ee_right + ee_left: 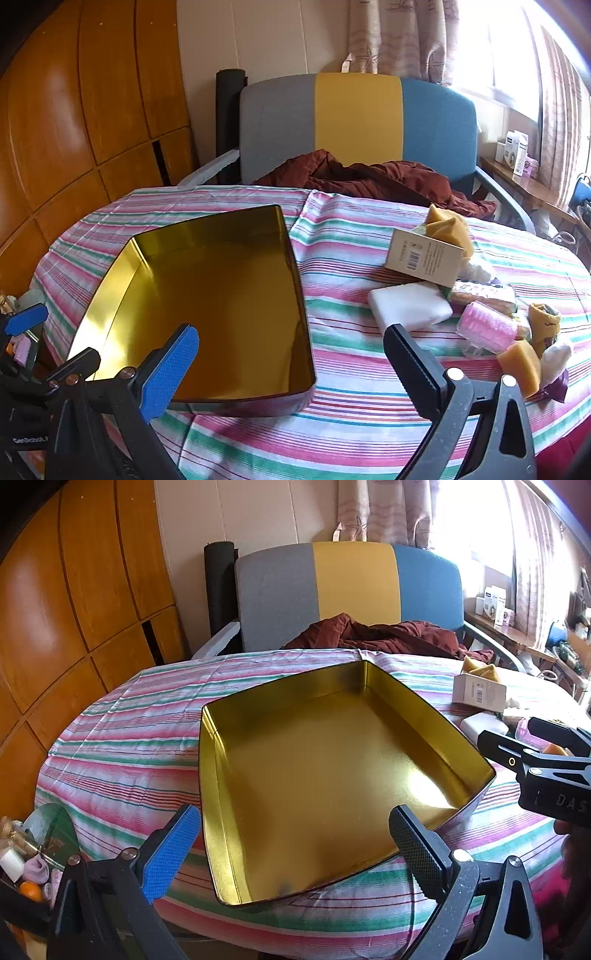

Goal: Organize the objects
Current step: 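Move both tools from the gold tray toward the pile of items, then grasp the cream medicine box with the left tool while the right tool grasps the pink hair roller, then carry the box and roller into the gold tray and open both tools, then move both tools back from the tray to the pile of items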

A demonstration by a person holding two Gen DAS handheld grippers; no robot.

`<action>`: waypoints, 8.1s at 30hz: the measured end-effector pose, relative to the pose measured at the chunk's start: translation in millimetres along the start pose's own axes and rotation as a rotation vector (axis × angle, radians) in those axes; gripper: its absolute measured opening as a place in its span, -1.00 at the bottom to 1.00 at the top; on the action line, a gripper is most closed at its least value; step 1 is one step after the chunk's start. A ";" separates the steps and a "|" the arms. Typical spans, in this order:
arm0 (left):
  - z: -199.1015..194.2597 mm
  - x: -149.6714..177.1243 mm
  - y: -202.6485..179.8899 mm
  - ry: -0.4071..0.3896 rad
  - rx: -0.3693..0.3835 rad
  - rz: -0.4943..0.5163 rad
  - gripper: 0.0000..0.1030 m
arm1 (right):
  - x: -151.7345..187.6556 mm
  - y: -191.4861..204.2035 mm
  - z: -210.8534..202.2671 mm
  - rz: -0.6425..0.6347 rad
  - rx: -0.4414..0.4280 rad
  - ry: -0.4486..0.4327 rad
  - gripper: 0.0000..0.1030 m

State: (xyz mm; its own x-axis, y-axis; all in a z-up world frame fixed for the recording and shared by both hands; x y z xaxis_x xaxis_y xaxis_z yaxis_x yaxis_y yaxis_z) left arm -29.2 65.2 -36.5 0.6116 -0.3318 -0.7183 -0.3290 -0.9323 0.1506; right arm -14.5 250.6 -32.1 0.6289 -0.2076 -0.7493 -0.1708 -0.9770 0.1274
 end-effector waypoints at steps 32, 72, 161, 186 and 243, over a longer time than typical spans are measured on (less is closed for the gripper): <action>9.3 -54.3 -64.0 -0.006 0.317 0.037 0.99 | -43.8 -266.8 -46.7 0.405 0.400 -0.119 0.99; 176.6 -201.1 -257.1 0.200 0.610 0.275 0.99 | -25.0 -247.9 -4.6 0.438 0.098 0.101 0.99; 42.3 -128.9 -63.7 0.131 0.609 -0.042 -0.02 | -31.2 -153.8 7.7 0.107 -0.097 0.117 0.44; 20.2 17.2 71.4 0.088 0.252 -0.244 0.57 | -84.5 35.6 93.5 0.024 -0.182 0.201 0.70; -16.8 -8.8 46.1 -0.023 -0.070 -0.063 0.97 | -16.1 -47.2 -1.1 -0.053 0.133 0.044 1.00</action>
State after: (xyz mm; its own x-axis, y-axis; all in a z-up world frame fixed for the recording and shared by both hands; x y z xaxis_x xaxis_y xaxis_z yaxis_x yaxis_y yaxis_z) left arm -37.7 22.7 -11.8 0.6127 -0.2696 -0.7429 -0.2385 -0.9593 0.1513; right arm -15.8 300.0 -25.3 0.6717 -0.1605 -0.7233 -0.2336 -0.9723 -0.0012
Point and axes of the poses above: each gripper's, at about its wrist camera, not at the fingertips, and z roughly the way its jaws point, y to its left, x to its underside, the point moved 5 cm from there along z, roughly the way its jaws point, and after that the axes turned 4 degrees about z, right-handed, at the moved point
